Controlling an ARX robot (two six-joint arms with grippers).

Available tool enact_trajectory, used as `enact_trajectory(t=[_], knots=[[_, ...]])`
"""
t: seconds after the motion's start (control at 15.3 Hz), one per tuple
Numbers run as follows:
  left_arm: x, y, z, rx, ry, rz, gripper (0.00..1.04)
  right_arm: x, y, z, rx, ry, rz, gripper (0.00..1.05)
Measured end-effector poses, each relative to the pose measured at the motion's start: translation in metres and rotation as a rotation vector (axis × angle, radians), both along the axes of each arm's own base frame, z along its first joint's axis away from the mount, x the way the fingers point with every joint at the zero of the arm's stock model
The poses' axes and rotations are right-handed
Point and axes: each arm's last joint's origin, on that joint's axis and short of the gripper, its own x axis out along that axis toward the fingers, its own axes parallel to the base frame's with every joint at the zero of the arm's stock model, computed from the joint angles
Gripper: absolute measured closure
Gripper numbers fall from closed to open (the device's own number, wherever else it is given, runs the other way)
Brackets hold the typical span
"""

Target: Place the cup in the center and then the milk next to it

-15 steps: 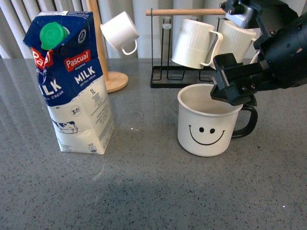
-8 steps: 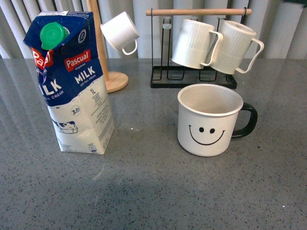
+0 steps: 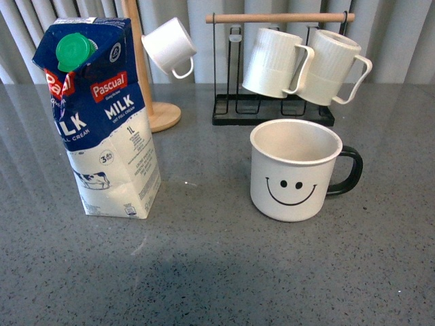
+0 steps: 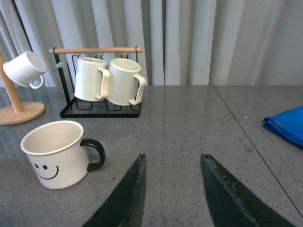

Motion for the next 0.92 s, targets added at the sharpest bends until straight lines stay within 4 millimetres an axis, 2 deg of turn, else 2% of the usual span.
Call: enact_trajectory(t=[0.2,0.26,0.92], knots=[[0.000,0.000,0.000,0.000,0.000,0.000,0.07,0.001,-0.009,-0.016,-0.007,0.021,0.018,1.02],[0.000,0.000,0.000,0.000,0.000,0.001,0.07,0.000,-0.016,-0.017,-0.008,0.012,-0.035,1.03],[0.000,0.000,0.000,0.000,0.000,0.001,0.07,0.000,-0.014,-0.039,-0.009,0.002,-0.001,1.03]])
